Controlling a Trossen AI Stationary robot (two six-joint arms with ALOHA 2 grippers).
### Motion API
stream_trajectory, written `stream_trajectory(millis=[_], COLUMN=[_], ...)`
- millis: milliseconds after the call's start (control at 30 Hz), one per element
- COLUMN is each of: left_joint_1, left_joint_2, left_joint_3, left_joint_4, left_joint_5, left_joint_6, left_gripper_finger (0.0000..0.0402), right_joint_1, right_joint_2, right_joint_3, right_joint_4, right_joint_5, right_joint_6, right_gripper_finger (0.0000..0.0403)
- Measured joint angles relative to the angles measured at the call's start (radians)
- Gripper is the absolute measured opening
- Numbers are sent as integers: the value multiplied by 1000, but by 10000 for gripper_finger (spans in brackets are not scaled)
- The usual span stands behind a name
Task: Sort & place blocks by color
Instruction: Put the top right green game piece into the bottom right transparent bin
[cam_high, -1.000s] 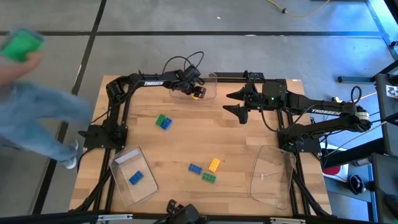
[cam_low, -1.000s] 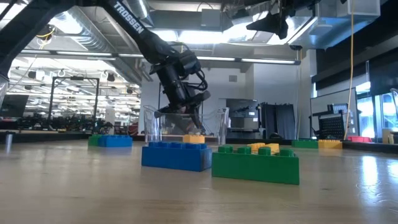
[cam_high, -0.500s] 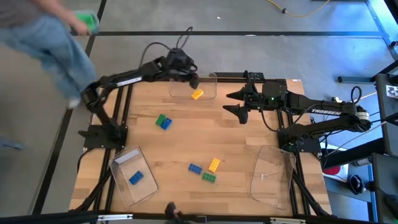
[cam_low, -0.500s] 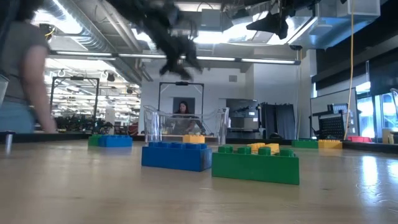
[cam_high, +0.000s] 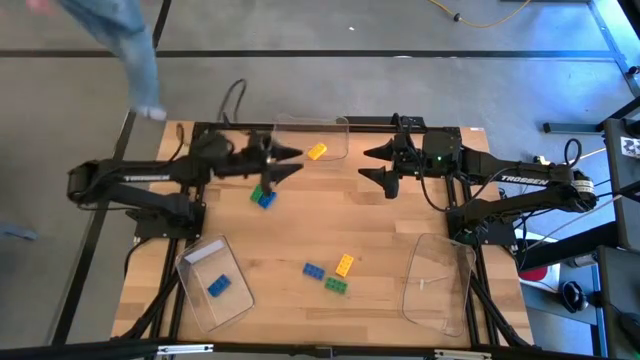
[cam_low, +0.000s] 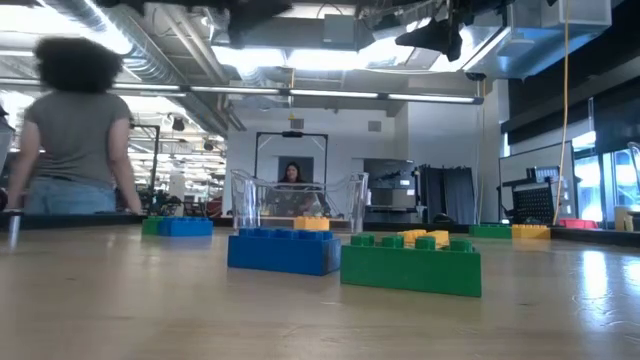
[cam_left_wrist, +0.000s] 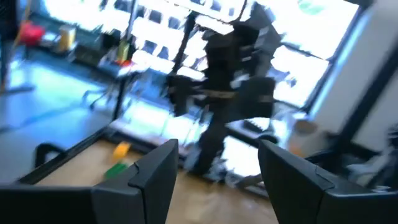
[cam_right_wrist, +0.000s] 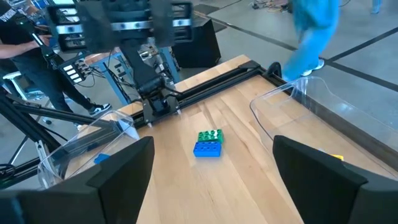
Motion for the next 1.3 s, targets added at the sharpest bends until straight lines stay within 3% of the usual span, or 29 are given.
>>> stream_trajectory(millis=[133,333,1300], left_joint_1=[-19,-19,-19], left_joint_2=[-95,-146,-145], left_joint_3=[-92,-113,-112], left_joint_4=[64,68,68], left_joint_5=[-7,-37,-55], left_joint_6=[7,79,87], left_gripper_finger=[213,213,213], right_joint_1=[0,0,0], right_joint_2=[0,0,0], right_joint_3=[0,0,0], right_joint_4=[5,5,3], right_joint_5=[0,-1,2], right_joint_6=[0,0,0], right_gripper_finger=[331,331,331])
